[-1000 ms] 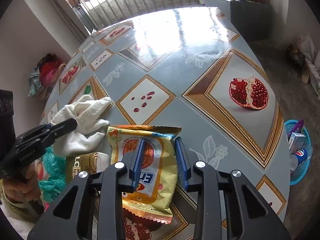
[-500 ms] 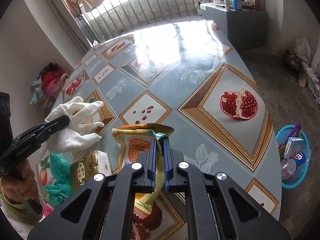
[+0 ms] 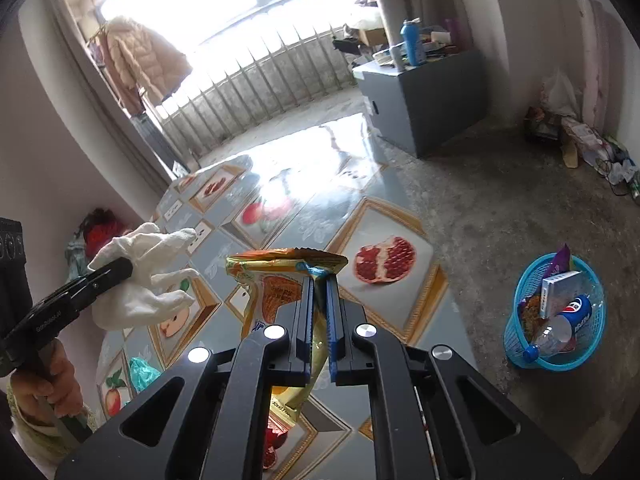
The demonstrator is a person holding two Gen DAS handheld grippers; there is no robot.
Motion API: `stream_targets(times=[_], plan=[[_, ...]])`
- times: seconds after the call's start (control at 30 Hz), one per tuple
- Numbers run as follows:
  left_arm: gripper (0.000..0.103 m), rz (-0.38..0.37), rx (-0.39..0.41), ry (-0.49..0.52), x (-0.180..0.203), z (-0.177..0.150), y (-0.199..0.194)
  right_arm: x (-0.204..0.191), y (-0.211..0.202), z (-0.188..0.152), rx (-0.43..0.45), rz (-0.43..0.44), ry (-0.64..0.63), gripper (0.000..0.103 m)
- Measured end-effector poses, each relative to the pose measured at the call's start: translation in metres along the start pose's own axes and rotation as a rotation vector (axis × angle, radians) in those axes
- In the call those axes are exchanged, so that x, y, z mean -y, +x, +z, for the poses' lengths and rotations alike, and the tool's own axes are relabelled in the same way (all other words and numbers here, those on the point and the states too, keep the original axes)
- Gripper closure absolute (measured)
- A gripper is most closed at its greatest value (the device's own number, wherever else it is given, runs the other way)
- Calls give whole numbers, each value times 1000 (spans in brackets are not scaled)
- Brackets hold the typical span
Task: Collect trash
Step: 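Lift the cloth and snack bag and carry them toward the wastebasket, then open the left tool over the wastebasket to drop the white cloth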
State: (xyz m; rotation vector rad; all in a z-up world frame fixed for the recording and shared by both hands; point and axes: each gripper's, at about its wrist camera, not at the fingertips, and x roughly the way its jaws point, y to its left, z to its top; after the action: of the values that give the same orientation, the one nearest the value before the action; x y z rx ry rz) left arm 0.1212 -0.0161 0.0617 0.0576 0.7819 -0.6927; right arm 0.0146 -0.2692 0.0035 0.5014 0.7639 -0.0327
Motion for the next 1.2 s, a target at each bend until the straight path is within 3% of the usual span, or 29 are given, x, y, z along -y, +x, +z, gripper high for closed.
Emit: stream_targets(times=[0.3,0.6,0.73,1.07,1.17,1.2], plan=[[95,-189,-75,172,108,30,48,111,-70,-9,153,-159,206,97],[95,-366,-275,399,251,33,145,240,-107,-52,202,-430,458,97],[95,-383,-361,504,305,16,199,291,-95,-74,152,-582,556,97],[95,-340,-525,645,385,-22,333,400,-22,-102,6,-702,816,96],[83,-331,-551,667,400,-31,362,431,5,-106,-32,-740,886,91],[70,-333,-557,655,402,-30,369,441,15,-110,-46,-729,915,89]])
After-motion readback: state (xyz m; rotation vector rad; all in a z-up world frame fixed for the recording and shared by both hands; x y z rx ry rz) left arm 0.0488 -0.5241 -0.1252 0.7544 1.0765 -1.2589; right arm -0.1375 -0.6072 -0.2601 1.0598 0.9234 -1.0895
